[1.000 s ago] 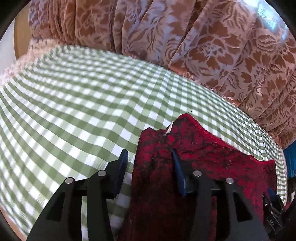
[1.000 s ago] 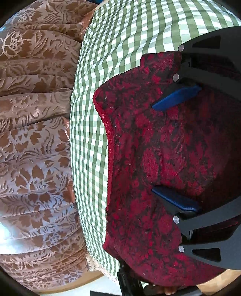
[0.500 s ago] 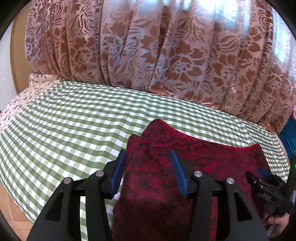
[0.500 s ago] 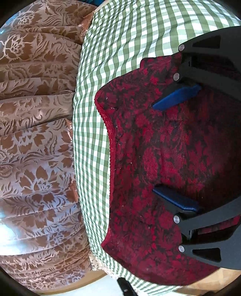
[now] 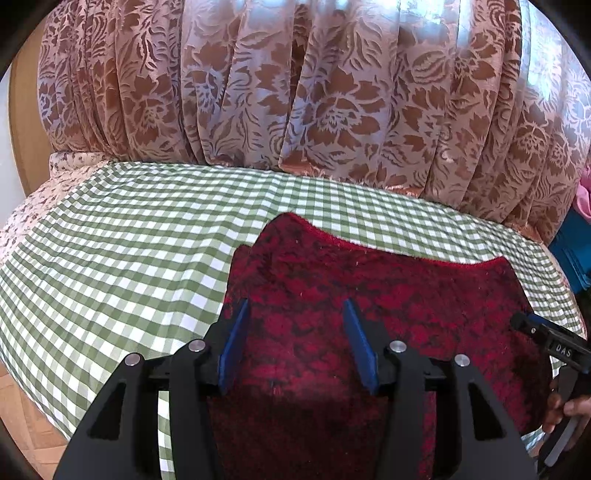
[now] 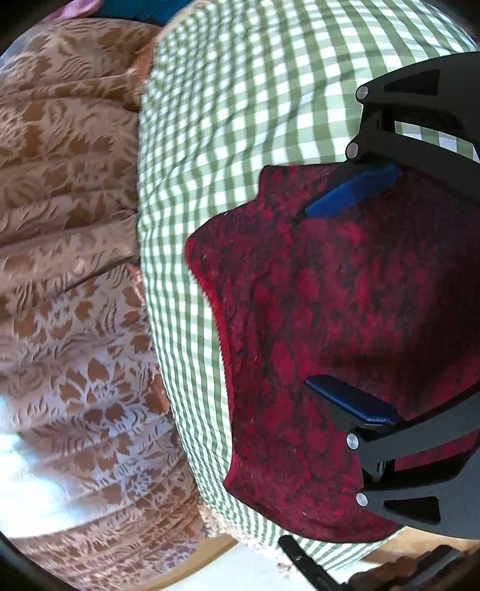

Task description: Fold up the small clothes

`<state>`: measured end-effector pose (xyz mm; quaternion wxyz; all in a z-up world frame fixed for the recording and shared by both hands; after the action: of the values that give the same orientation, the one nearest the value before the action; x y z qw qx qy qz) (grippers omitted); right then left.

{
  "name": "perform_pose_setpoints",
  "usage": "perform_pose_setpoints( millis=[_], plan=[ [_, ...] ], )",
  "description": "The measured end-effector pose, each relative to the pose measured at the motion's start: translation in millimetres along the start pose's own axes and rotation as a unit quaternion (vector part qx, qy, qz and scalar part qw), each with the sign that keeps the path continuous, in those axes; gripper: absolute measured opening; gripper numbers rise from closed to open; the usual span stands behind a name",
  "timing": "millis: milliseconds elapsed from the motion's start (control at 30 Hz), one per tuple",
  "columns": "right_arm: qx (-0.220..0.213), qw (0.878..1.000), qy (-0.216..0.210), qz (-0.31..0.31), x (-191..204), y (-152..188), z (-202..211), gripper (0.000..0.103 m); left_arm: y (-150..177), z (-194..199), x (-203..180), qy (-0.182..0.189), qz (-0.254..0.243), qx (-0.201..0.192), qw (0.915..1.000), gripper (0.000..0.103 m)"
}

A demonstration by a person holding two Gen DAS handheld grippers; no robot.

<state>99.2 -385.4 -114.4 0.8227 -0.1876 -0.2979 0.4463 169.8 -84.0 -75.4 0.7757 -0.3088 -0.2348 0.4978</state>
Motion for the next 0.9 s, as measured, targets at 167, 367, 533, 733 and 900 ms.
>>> perform_pose_setpoints(
  millis=[167, 367, 533, 733, 900],
  plan=[
    [0.014, 1.000, 0.004, -0.010, -17.1, 5.9, -23.5, 0.083, 22.7, -22.3, 1.0, -0.005, -0.004, 0.044, 0.9990, 0.053],
    [0.011, 1.000, -0.002, -0.010, -14.9, 4.9, -17.7, 0.083, 28.9, -20.5, 4.6, 0.007, 0.014, 0.039, 0.9991, 0.052],
    [-0.012, 0.999, -0.031, -0.041, -18.9, -6.0, 17.5, 0.083, 26.5, 3.7, 10.5, 0.028, 0.030, 0.003, 0.9992, 0.054],
    [-0.018, 0.996, -0.020, -0.084, -52.5, -0.2, 40.5, 0.081, 51.0, 19.1, 26.7, 0.015, 0.048, 0.015, 0.9986, 0.068],
    [0.019, 0.994, -0.025, -0.103, -68.5, 24.6, 31.8, 0.039, 79.1, 11.0, 38.6, 0.033, 0.065, 0.052, 0.9960, 0.054]
  ],
)
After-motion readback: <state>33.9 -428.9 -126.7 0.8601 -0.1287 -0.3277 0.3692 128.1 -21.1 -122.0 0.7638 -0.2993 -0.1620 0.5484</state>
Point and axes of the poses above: each gripper's, at about its wrist camera, not at the fingertips, and z roughly against the way its jaws point, x to its left, y to its underside, the point moved 8 cm from there along -z, roughly the way its jaws point, and after that the axes turned 15 degrees about -z, right-handed, at the moved point
